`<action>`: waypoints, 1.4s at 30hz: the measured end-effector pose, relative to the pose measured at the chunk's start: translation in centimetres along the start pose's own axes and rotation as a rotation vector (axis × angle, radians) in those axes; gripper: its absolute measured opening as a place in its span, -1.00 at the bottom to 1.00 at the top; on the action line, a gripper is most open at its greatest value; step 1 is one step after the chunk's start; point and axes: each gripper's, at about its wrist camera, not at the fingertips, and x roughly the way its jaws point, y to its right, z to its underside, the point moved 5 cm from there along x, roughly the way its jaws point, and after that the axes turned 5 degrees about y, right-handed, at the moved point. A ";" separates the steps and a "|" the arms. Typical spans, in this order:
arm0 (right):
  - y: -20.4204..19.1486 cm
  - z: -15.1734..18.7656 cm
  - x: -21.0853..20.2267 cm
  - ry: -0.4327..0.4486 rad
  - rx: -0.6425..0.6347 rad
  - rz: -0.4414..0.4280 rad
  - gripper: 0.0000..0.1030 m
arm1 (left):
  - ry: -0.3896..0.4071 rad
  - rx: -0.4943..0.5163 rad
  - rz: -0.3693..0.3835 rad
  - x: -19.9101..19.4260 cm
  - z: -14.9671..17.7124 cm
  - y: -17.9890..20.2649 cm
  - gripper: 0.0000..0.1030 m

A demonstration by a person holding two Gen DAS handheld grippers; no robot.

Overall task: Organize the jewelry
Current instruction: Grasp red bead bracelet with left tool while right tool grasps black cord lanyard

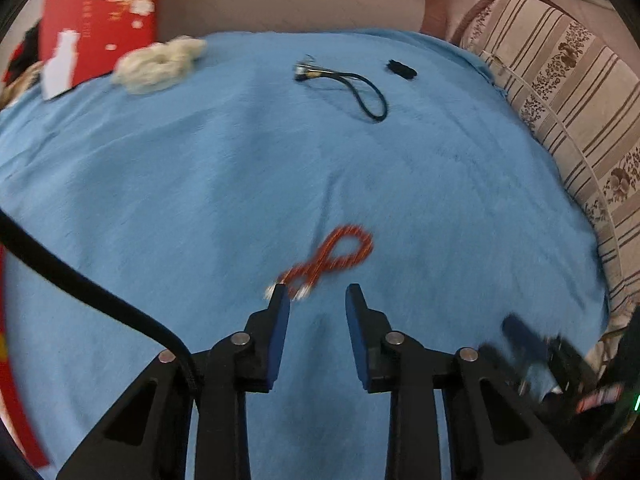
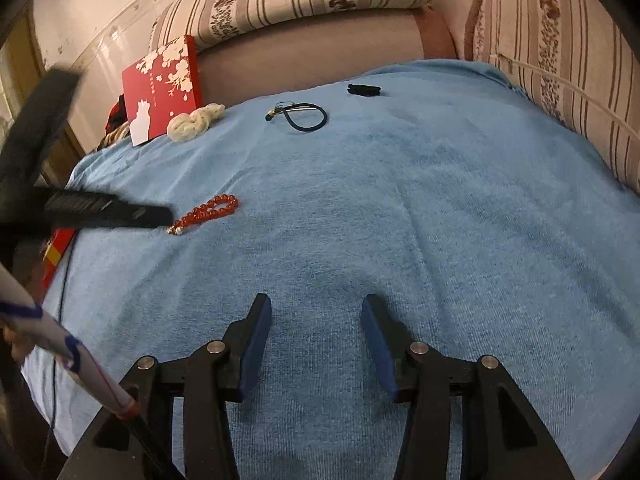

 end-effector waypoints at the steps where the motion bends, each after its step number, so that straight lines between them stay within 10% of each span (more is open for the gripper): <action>1: -0.1 0.0 0.1 0.002 -0.008 0.004 0.03 | -0.007 -0.004 0.002 0.7 -0.4 0.1 -0.46; 5: -0.4 0.1 0.5 0.011 -0.046 0.021 0.08 | -0.044 -0.009 0.016 3.1 -1.4 0.3 -0.86; 13: -1.2 -0.6 0.7 -0.022 -0.095 0.029 0.12 | 0.018 -0.131 -0.005 -0.4 -1.3 -4.9 -0.87; 19: -2.6 -7.4 3.1 -0.001 -0.111 -0.026 0.12 | 0.057 -0.180 -0.091 -3.0 1.1 -10.8 -0.87; 28: -6.9 -16.2 16.1 -0.068 -0.285 0.079 0.12 | 0.093 -0.331 -0.025 -5.2 3.8 -14.9 -0.87; 29: -6.8 -16.4 17.8 -0.105 -0.280 0.087 0.07 | 0.100 -0.335 -0.018 -5.8 4.0 -15.0 -0.86; 32: -6.0 -16.0 19.6 -0.192 -0.225 0.075 -0.91 | 0.119 -0.339 -0.011 -7.0 4.4 -15.4 -0.87; 42: -5.0 -9.0 8.4 -0.284 -0.152 -0.110 -0.91 | 0.158 -0.353 -0.075 -10.6 7.6 -16.7 -0.87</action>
